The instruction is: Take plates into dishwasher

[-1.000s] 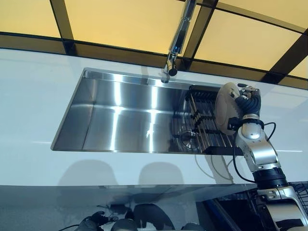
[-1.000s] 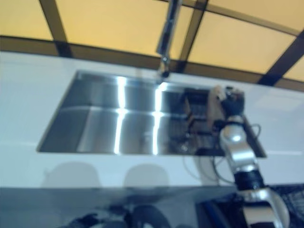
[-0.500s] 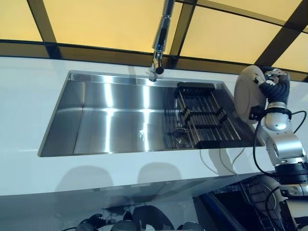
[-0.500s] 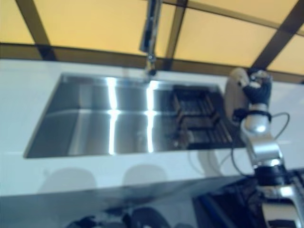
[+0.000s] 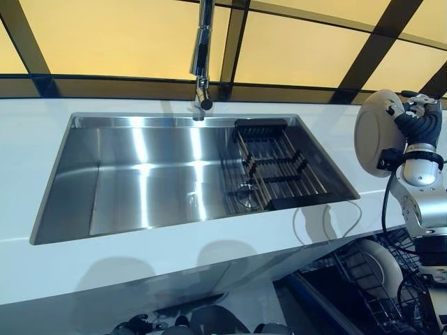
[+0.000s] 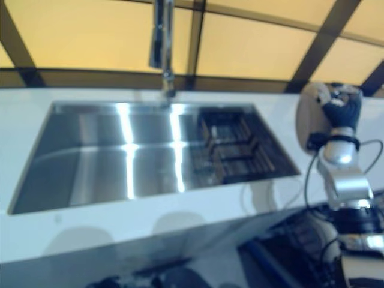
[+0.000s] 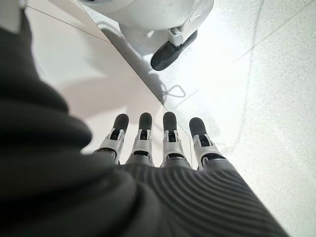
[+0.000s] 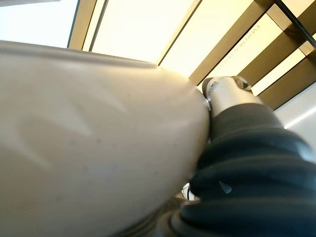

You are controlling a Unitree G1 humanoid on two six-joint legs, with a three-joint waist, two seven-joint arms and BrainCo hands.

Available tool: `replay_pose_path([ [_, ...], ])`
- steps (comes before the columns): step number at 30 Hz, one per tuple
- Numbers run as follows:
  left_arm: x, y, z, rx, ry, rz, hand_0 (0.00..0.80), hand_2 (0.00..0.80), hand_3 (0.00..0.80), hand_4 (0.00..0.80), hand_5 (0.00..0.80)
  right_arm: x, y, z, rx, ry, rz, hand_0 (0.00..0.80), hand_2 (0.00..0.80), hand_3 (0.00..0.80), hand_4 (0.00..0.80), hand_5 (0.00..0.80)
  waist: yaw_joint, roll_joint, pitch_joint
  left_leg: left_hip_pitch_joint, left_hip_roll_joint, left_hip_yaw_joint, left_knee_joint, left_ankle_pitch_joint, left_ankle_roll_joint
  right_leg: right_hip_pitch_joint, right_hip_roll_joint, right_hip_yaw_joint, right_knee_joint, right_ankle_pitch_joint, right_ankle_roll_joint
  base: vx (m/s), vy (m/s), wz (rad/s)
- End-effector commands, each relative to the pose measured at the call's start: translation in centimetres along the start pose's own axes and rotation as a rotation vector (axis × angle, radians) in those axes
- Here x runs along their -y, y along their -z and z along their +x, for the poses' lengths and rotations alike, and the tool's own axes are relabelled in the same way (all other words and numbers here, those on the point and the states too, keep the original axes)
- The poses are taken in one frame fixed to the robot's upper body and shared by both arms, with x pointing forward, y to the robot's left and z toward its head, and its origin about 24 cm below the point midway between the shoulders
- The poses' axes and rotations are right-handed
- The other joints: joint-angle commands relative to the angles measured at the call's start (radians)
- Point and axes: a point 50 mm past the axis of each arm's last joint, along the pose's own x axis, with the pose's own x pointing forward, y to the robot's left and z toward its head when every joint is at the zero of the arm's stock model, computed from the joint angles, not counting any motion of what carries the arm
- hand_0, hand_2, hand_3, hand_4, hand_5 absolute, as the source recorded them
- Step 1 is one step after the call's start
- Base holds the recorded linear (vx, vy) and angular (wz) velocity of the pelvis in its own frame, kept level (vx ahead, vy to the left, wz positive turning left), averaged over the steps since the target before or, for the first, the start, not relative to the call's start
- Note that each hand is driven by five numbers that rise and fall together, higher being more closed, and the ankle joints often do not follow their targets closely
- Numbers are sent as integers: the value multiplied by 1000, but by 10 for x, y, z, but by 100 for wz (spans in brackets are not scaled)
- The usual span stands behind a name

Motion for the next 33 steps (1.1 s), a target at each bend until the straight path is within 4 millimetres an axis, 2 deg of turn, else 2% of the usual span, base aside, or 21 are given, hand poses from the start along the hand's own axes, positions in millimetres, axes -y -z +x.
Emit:
replay_pose_path([
  [1, -1, -5, 1, 15, -4, -11, 0, 0, 0, 0, 0, 31, -51, 21, 194, 128, 59, 800, 800, 800, 800, 800, 22, 1, -20, 17, 3, -3, 1, -75, -1, -13, 15, 31, 102, -122, -36, 0, 0, 0],
  [17, -8, -5, 1, 10, -23, -32, 0, 0, 0, 0, 0, 49, -50, 22, 187, 163, 17, 800, 800, 800, 800, 800, -14, 6, -20, 17, 20, 32, 1, -69, -16, -14, 48, 56, 68, -151, -40, -27, -36, -8],
  [25, -11, -5, 2, 19, -34, -50, 0, 0, 0, 0, 0, 59, -47, 22, 178, 192, -23, 800, 800, 800, 800, 800, -44, 9, -25, 5, 44, 46, 1, -49, -39, 12, 118, 82, -14, -221, -61, -63, -91, -16],
  [33, -14, -4, 2, 25, -43, -68, 0, 0, 0, 0, 0, 69, -42, 22, 152, 207, -56, 800, 800, 800, 800, 800, -62, 11, -32, -12, 63, 55, 1, -28, -63, 28, 155, 90, -80, -251, -94, -56, -78, -18],
])
